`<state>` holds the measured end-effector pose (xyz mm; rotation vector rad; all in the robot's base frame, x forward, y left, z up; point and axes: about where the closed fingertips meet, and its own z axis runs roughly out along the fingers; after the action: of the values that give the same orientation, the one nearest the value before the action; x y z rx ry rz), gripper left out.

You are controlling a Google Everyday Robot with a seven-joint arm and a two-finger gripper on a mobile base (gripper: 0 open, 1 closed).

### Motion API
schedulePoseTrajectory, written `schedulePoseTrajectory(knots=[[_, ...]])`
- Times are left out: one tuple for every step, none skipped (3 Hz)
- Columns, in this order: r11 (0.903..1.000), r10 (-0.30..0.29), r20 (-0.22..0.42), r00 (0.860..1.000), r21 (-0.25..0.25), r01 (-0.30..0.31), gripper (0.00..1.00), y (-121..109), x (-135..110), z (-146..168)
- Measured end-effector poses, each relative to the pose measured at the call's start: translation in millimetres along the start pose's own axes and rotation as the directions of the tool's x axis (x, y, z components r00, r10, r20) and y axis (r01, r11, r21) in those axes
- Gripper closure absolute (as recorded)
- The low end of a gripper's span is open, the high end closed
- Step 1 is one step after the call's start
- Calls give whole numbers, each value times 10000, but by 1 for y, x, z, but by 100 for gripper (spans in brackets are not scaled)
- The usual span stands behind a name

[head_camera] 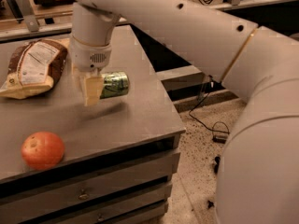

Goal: Place green can upright

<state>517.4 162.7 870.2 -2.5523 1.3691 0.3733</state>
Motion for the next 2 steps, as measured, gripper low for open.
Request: schedulePoseTrajectory(knots=[[9968,575,364,9977,529,-594,100,8,22,-43],[9937,502,1208,9914,933,-617,100,25,26,-65]])
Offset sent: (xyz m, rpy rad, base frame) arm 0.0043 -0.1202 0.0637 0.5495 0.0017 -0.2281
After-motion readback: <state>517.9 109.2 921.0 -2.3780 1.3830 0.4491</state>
